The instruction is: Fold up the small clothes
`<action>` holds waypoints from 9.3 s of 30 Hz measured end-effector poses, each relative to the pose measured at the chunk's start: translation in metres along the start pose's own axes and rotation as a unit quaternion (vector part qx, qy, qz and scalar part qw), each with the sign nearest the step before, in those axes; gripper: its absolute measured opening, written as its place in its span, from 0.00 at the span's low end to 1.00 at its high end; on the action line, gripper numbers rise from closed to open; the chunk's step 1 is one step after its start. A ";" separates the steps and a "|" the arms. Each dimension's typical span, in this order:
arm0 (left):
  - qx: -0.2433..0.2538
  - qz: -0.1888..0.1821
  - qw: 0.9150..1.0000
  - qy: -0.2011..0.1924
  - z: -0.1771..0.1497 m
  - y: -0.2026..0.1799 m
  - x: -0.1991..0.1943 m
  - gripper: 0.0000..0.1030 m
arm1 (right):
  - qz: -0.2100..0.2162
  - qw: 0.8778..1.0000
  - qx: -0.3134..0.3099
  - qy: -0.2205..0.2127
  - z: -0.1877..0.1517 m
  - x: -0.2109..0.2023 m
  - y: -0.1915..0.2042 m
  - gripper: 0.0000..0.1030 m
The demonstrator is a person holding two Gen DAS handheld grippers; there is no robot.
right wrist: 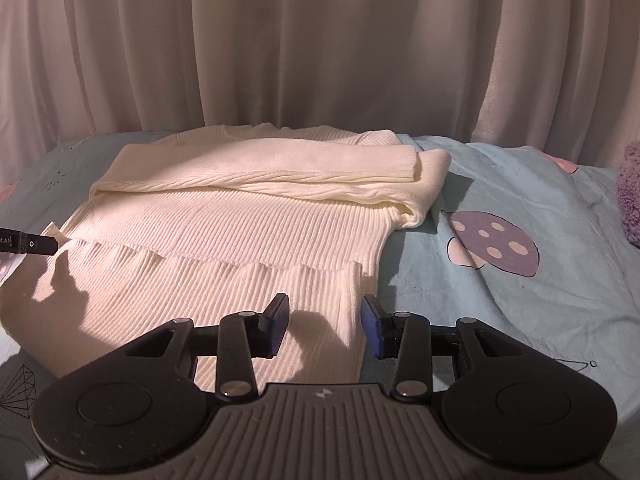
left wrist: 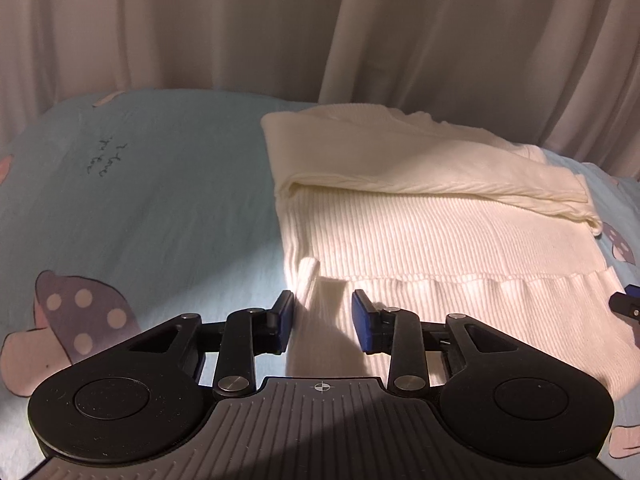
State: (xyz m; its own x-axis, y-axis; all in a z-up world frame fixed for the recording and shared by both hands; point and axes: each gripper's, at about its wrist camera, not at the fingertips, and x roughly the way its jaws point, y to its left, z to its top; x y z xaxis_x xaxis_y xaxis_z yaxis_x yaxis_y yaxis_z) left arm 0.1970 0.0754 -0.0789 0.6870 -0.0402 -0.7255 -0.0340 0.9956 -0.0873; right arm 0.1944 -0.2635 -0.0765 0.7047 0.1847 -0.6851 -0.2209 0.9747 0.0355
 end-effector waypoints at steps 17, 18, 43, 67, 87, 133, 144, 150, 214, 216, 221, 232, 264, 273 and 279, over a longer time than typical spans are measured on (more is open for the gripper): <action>0.012 -0.026 1.000 0.013 0.004 0.001 0.016 0.15 | 0.053 0.998 0.043 0.014 0.003 0.016 -0.016 0.14; 0.012 -0.027 0.999 0.015 0.004 0.001 0.016 0.15 | 0.057 0.997 0.045 0.015 0.003 0.017 -0.017 0.14; -0.035 -0.022 0.997 -0.069 0.129 0.000 0.052 0.08 | -0.006 0.997 0.044 -0.070 0.110 0.072 -0.034 0.05; -0.020 -0.012 0.994 -0.111 0.185 0.001 0.065 0.07 | -0.067 0.990 -0.010 -0.124 0.169 0.104 -0.021 0.05; -0.009 0.118 0.985 -0.123 0.190 -0.016 0.145 0.16 | -0.110 0.987 0.060 -0.100 0.173 0.176 -0.020 0.08; -0.155 -0.094 0.983 -0.026 0.089 0.074 0.077 0.63 | -0.028 0.996 0.067 -0.055 0.088 0.090 0.026 0.05; -0.268 -0.151 0.951 0.018 0.079 0.092 0.099 0.33 | 0.070 0.997 0.014 -0.029 0.086 0.106 0.115 0.05; -0.265 -0.161 0.951 0.018 0.078 0.091 0.101 0.32 | 0.075 0.997 -0.011 -0.008 0.080 0.119 0.137 0.05; -0.172 -0.007 0.985 0.025 0.075 0.012 0.057 0.58 | 0.255 0.915 0.301 0.085 0.129 0.162 0.006 0.41; -0.159 -0.014 0.987 0.034 0.074 0.005 0.064 0.58 | 0.273 0.901 0.323 0.095 0.130 0.171 0.006 0.41; -0.131 -0.030 0.990 0.032 0.072 -0.007 0.072 0.58 | 0.304 0.887 0.328 0.117 0.133 0.189 0.016 0.40; -0.121 -0.047 0.991 0.032 0.079 -0.018 0.069 0.58 | 0.162 0.979 0.122 0.015 0.158 0.132 0.050 0.11; -0.054 -0.075 0.994 0.059 0.072 -0.077 0.068 0.73 | 0.091 0.988 0.124 0.001 0.124 0.108 0.004 0.14; 0.030 -0.079 0.996 0.029 0.066 -0.099 0.045 0.74 | -0.052 0.997 0.055 0.001 0.120 0.098 -0.020 0.15; 0.076 -0.107 0.991 0.042 0.053 -0.122 0.046 0.75 | 0.006 0.989 0.139 -0.042 0.102 0.069 -0.057 0.28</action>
State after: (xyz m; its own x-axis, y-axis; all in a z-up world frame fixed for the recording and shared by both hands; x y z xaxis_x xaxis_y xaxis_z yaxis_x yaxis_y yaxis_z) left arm 0.2716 -0.0430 -0.0657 0.6043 -0.2513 -0.7561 0.2195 0.9647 -0.1452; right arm 0.3239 -0.2940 -0.0516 0.7590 0.1943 -0.6214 -0.0437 0.9675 0.2491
